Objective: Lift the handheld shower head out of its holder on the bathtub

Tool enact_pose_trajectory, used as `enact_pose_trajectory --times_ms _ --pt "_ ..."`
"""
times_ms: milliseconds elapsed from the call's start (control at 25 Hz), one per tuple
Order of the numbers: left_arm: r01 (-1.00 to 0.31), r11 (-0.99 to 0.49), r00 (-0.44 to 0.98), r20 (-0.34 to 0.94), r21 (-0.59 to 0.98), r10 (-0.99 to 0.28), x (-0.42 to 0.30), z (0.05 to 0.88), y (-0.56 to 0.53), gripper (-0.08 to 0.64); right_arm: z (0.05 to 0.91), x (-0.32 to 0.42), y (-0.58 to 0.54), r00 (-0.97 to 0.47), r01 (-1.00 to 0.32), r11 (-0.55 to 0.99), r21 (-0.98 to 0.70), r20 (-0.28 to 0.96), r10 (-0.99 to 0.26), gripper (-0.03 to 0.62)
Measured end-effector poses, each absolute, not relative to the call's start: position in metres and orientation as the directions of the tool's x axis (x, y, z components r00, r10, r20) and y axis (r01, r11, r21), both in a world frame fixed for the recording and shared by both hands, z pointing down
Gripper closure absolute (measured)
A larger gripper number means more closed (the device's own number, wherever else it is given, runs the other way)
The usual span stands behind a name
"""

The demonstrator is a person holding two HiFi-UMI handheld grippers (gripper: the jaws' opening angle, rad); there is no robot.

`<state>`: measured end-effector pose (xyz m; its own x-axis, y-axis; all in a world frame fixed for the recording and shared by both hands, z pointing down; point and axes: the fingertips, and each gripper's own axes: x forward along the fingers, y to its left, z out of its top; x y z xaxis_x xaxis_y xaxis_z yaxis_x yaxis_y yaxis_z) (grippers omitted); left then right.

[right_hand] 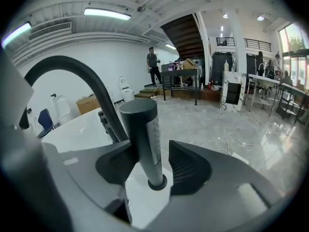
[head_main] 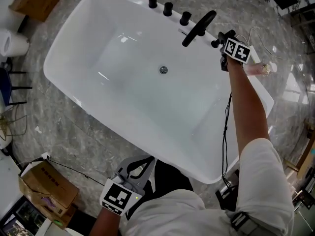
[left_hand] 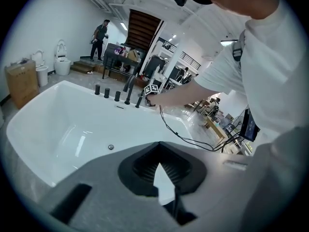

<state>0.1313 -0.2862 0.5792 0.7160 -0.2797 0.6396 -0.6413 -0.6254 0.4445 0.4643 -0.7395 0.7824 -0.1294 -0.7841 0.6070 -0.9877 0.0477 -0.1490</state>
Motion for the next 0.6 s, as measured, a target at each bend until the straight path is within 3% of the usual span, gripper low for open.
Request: enact_pose_trajectory --times_ms 160,600 --pt "-0.644 -0.618 0.715 0.642 0.451 -0.276 0.1309 0.5857 -0.2881 0.554 0.7839 0.463 -0.7463 -0.123 -0.99 0.053 -0.132 0.597 -0.793 0.44" --pt "-0.646 -0.62 0.714 0.64 0.445 -0.284 0.1261 0.584 -0.2887 0.554 0.7791 0.4571 -0.7382 -0.115 -0.993 0.086 -0.078 0.602 -0.79 0.451"
